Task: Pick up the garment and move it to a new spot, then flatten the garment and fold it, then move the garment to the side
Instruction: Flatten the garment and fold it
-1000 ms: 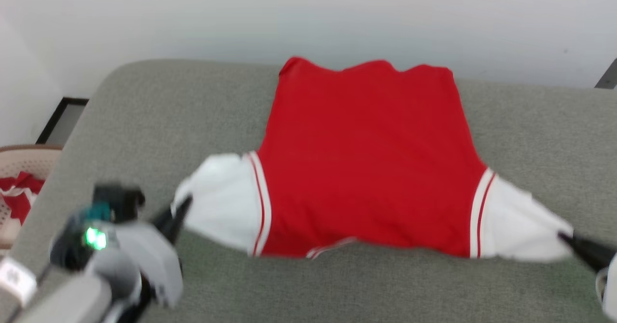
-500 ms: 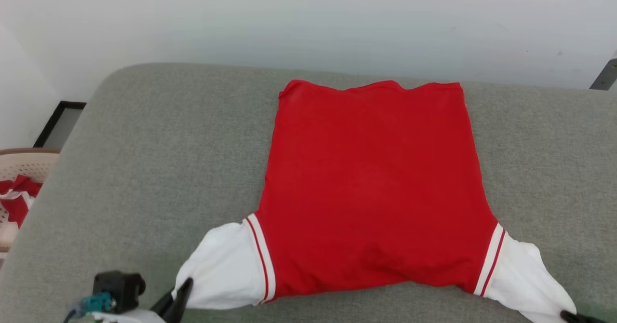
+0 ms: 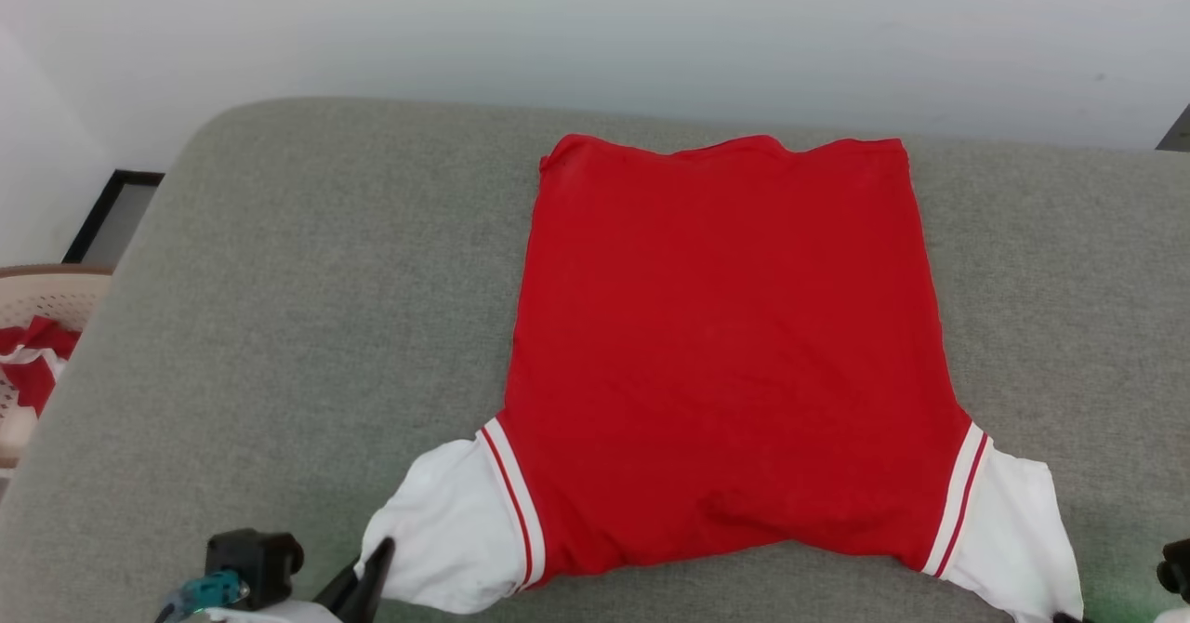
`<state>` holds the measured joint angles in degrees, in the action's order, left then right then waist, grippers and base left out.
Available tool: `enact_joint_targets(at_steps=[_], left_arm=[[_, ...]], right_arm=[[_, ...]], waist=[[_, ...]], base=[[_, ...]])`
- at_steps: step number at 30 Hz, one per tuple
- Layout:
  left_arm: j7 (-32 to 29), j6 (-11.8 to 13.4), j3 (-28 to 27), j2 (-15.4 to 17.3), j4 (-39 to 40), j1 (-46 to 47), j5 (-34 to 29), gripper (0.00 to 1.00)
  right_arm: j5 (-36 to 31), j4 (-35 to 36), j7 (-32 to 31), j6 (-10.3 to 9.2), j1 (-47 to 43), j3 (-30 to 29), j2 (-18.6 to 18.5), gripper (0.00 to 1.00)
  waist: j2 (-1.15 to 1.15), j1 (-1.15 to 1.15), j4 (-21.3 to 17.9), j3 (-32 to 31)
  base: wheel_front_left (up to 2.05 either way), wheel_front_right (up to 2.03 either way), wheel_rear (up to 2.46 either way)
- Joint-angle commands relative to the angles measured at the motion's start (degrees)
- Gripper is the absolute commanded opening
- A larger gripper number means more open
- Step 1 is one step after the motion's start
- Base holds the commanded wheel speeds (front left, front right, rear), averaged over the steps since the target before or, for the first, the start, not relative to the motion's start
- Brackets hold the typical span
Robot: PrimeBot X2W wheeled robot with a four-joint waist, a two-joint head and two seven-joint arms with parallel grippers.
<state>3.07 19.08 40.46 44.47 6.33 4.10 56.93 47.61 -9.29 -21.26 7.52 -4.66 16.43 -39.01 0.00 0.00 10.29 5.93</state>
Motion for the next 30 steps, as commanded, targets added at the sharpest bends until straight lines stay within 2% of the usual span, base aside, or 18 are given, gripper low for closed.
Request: enact_joint_targets(at_steps=[1,8,9,11,17,21,24,26,30], left_arm=[[0.36,-0.46,0.03,-0.4,-0.21,0.67,-0.26,0.0],[1.08,-1.15,0.15,-1.78,-1.53,1.82,-0.56,0.0],[1.25,-1.26,0.2,-1.88,-1.66,1.94,-0.64,0.0],[1.57,-1.28,0.17,-2.07,-1.81,2.18,-0.7,0.0],[2.18,-1.26,0.32,-2.5,-1.61,2.21,-1.11,0.0],[2.61,-1.35,0.45,-2.83,-1.09,2.17,-1.28,0.0],[3.19,-1.92,0.66,-3.38,-0.62,2.85,-1.63,0.0],[3.45,-2.19,0.84,-3.93,-0.48,3.44,-1.96,0.0],[3.24,-3.37,1.87,-5.37,-0.6,5.89,-3.09,0.0]], right_arm=[[-0.71,-0.88,0.33,-0.06,0.8,0.48,0.42,0.0],[-2.3,-8.71,3.44,-0.16,5.49,5.02,2.24,0.01],[-2.27,-9.51,3.9,-0.23,6.13,5.59,2.19,0.19],[-1.92,-10.3,4.52,-0.28,7.07,6.58,1.74,0.98],[-0.21,-7.04,2.93,-0.48,8.05,6.85,-3.04,1.0],[1.23,0.24,-0.71,-0.05,7.93,3.18,-7.01,1.0],[1.43,5.2,-2.99,-0.05,9.4,-1.66,-8.79,1.0],[0.0,7.6,-3.99,-0.05,11.77,-5.16,-8.91,1.0],[-4.1,9.05,-7.13,-0.05,18.83,-8.71,-6.67,1.0]], waist=[[0.0,0.0,0.19,0.26],[0.0,0.0,0.41,1.25],[0.0,0.0,0.47,1.36],[0.0,0.0,0.65,1.5],[0.0,0.0,0.94,1.74],[0.0,0.0,1.41,2.06],[0.0,0.0,2.1,2.78],[0.0,0.0,2.87,3.55],[0.0,0.0,5.53,5.86]], base=[[0.0,0.0,0.0],[0.0,0.0,0.0],[0.0,0.0,0.0],[0.0,0.0,0.0],[0.0,0.0,0.0],[0.0,0.0,0.0],[0.0,0.0,0.0],[0.0,0.0,0.0],[0.0,0.0,0.0]])
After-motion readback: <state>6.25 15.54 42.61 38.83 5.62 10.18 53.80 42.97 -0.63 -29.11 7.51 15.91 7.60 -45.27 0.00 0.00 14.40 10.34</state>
